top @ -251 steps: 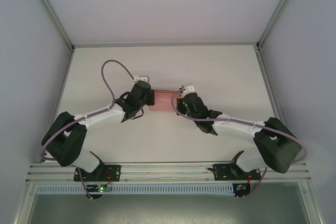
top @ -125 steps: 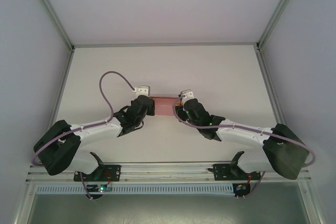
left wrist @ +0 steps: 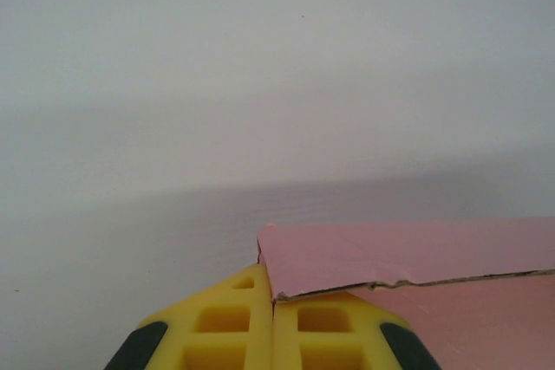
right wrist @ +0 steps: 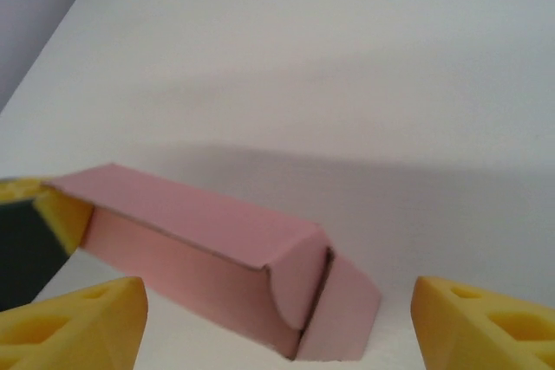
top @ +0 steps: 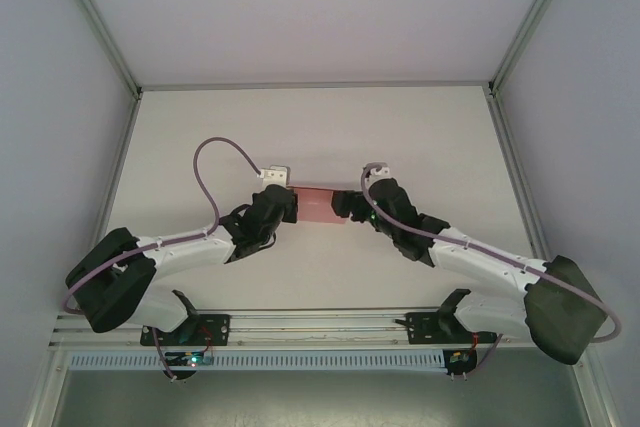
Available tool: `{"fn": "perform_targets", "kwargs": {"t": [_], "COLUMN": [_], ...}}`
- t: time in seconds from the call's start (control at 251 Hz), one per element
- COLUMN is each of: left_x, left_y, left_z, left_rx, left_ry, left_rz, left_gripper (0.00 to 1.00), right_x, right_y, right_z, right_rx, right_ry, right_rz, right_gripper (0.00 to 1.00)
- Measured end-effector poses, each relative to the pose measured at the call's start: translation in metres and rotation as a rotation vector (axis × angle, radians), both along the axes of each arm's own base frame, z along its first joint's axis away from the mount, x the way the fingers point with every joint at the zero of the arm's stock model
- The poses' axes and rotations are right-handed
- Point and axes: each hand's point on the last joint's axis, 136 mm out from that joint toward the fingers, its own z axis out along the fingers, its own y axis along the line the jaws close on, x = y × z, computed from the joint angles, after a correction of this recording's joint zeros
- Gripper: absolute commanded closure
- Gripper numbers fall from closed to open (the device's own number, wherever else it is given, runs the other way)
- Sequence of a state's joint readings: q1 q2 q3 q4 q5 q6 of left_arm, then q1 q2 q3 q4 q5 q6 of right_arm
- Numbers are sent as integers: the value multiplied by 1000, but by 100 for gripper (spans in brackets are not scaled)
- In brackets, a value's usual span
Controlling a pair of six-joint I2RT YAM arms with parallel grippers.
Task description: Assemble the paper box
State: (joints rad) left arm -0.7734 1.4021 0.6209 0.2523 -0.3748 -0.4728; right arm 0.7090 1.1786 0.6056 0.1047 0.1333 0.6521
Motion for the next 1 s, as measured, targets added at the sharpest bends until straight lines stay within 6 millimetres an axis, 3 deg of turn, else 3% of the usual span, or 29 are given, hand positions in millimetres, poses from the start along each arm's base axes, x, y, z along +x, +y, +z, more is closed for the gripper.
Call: {"fn": "perform_targets", "kwargs": {"t": [0.168, 0.283, 0.539, 0.742, 0.818, 0.998], "left_x": [0, 1, 0, -1, -5, -19], "left_y": [0, -1, -2, -2, -3, -3], "left_z": [0, 0, 0, 0, 0, 1], "left_rx": [1, 2, 8, 19, 27, 49], "left_ry": [-1, -3, -5, -5, 4, 67], "left_rz": [-1, -2, -9, -25, -45, -102], "left_gripper": [100, 100, 100, 85, 71, 61], "right_x": [17, 25, 25, 21, 21, 22], "right_y": [4, 7, 10, 13, 13, 9], "right_z": [-6, -17, -27, -35, -36, -37], "right_rx": [14, 18, 105, 205, 232, 267], "right_ry": [59, 107, 171, 176, 167, 163], "right_rz": [-45, -60, -75, -87, -100, -134], "right_gripper": [23, 30, 42, 54, 56, 61]}}
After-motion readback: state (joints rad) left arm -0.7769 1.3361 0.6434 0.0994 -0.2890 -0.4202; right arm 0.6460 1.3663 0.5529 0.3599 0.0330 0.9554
